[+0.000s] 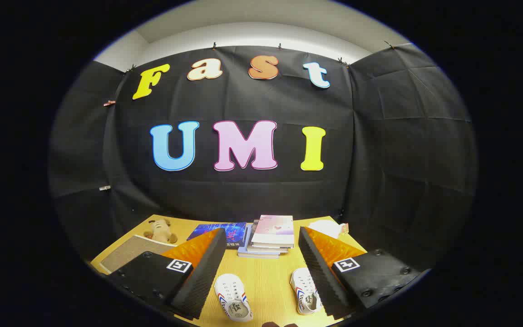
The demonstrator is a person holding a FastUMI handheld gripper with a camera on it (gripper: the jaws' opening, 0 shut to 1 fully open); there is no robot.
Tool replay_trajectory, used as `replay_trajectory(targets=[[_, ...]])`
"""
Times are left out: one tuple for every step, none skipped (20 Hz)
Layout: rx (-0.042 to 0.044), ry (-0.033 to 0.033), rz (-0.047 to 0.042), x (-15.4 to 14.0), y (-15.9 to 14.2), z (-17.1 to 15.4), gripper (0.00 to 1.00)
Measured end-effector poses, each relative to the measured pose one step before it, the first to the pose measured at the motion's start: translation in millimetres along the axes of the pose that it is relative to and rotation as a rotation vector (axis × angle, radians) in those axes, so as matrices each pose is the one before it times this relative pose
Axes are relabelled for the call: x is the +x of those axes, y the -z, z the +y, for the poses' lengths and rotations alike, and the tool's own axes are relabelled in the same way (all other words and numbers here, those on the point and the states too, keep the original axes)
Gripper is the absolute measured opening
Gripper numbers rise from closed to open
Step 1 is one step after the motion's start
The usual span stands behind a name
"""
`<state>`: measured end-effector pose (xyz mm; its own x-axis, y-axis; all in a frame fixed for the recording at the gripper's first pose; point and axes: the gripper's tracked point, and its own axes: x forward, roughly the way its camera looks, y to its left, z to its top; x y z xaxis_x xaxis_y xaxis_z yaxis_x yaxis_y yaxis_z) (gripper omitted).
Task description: Open the storage box then place both shoes into the box .Put the left shoe in first, then the right shoe, with the right side of both shoes facing outward in a uniform manner.
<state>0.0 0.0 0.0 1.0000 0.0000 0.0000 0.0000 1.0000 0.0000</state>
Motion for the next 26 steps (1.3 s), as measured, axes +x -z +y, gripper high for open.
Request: replay_trajectory(targets=[[-0.00095, 0.00378, 0.00158, 0.40, 0.73, 0.30, 0.98], [-0.00126, 0.00340, 0.00144, 0.25, 0.72, -0.19, 0.97], [-0.00119, 0.00303, 0.00019, -0.25, 0.37, 0.77, 0.97], [-0.00116, 0.00375, 0.00315, 0.11, 1.34, 0.60, 0.97], [-0.00009, 0.00423, 0.00469, 0.23, 1.67, -0.03, 0.97], [-0.00052, 0.00196, 0.00440, -0.23, 1.47, 0.95, 0.97], [-0.00234, 0.00262, 0.00375, 0.00, 1.82, 1.21, 0.98], [-0.00284, 0.00265, 0.00461, 0.35, 1.13, 0.24, 0.98], [-0.00247, 0.00323, 0.00624, 0.34, 2.02, 0.24, 0.98], [-0.00224, 0.00345, 0.00705, 1.06, 1.70, 0.27, 0.98], [-0.00341, 0.00215, 0.00471, 0.53, 1.34, 0.04, 0.98], [-0.00704, 0.00324, 0.00253, 1.09, 0.58, 0.21, 0.97], [-0.00380, -0.00033, 0.00000, 1.31, -0.76, 1.33, 0.97], [0.00037, -0.00584, 0.00110, 0.48, -0.75, 2.33, 0.97], [0.00164, -0.00765, 0.00380, 0.68, 1.41, 3.62, 0.97], [0.00178, -0.01152, 0.00628, 1.59, 0.62, 3.98, 0.97], [0.00300, -0.01583, 0.00854, 1.29, 1.09, 4.25, 0.97], [0.00343, -0.01667, 0.01211, 2.11, 1.73, 3.61, 0.98], [0.00425, -0.01962, 0.02226, 2.07, 4.32, 3.50, 0.97], [0.00876, -0.02231, 0.02157, 1.66, 4.64, 4.00, 0.97], [0.01871, -0.03140, 0.03056, 2.81, 5.14, 5.58, 0.98], [0.02080, -0.02866, 0.02712, 1.73, 6.21, 4.82, 0.98], [0.02543, -0.03452, 0.03121, 2.90, 6.76, 5.85, 0.98], [0.02462, -0.03517, 0.02814, 2.38, 5.97, 5.99, 0.98], [0.02235, -0.03587, 0.02116, 2.97, 5.22, 5.21, 0.99], [0.02609, -0.04366, 0.02719, 2.96, 7.08, 7.72, 0.99]])
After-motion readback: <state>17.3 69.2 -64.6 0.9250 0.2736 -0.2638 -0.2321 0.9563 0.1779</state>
